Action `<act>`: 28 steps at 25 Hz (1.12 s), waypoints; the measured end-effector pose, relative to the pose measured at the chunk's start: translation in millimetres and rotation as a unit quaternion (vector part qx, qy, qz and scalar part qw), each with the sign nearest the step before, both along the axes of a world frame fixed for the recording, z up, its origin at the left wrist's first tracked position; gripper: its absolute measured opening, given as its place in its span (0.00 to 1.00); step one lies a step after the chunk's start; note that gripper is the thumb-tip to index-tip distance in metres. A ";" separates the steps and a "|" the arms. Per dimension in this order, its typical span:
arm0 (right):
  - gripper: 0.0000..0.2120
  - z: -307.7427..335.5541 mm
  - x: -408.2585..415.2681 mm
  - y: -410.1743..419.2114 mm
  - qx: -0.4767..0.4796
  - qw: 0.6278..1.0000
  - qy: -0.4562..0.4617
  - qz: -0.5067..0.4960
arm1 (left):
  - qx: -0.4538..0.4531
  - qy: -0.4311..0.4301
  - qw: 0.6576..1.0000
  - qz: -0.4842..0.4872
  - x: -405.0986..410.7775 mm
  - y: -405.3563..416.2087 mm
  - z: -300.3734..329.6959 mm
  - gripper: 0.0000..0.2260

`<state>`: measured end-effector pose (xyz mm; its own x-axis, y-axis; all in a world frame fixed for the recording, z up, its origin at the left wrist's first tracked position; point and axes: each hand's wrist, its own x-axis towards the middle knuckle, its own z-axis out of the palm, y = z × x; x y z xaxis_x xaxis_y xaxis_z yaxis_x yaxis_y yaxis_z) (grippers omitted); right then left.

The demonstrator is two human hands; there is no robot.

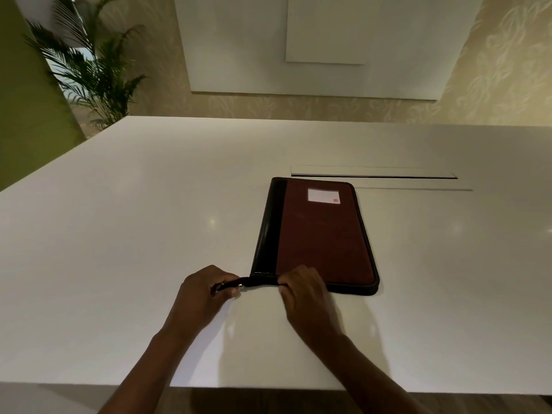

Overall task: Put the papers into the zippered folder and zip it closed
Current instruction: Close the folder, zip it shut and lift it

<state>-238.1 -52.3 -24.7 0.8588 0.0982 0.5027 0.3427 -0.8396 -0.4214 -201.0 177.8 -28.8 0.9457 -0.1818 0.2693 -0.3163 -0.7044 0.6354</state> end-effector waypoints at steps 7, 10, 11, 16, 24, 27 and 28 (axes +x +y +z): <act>0.12 -0.6 -0.7 62.8 0.069 0.989 0.130 -0.008 | 0.001 -0.001 0.998 -0.063 3.5 11.2 0.5 0.15; 0.14 1.0 3.0 76.8 0.080 0.983 0.158 -0.042 | -0.010 0.008 0.997 -0.077 3.7 14.7 -1.0 0.18; 0.15 2.0 3.9 79.4 0.081 0.981 0.166 -0.052 | -0.014 0.009 0.996 -0.083 3.3 15.2 -0.1 0.21; 0.10 2.9 7.5 79.9 0.072 0.979 0.173 -0.082 | -0.005 -0.016 0.994 -0.108 4.0 14.4 0.7 0.27; 0.09 2.4 10.2 78.2 0.001 0.987 0.137 -0.090 | 0.008 -0.091 0.994 -0.053 3.4 10.6 -6.2 0.14; 0.09 2.0 9.5 74.7 -0.009 0.985 0.143 -0.095 | -0.003 -0.079 0.996 -0.030 0.8 7.8 -3.5 0.13; 0.10 2.8 9.3 72.6 -0.011 0.985 0.142 -0.099 | -0.004 -0.079 0.997 -0.026 1.1 7.6 -3.2 0.14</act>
<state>-228.8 20.3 -21.9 0.9679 -0.0777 0.2390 0.0418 -0.8879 -0.4581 -199.9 185.4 -31.9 0.8814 -0.2255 0.4150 -0.4476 -0.6795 0.5813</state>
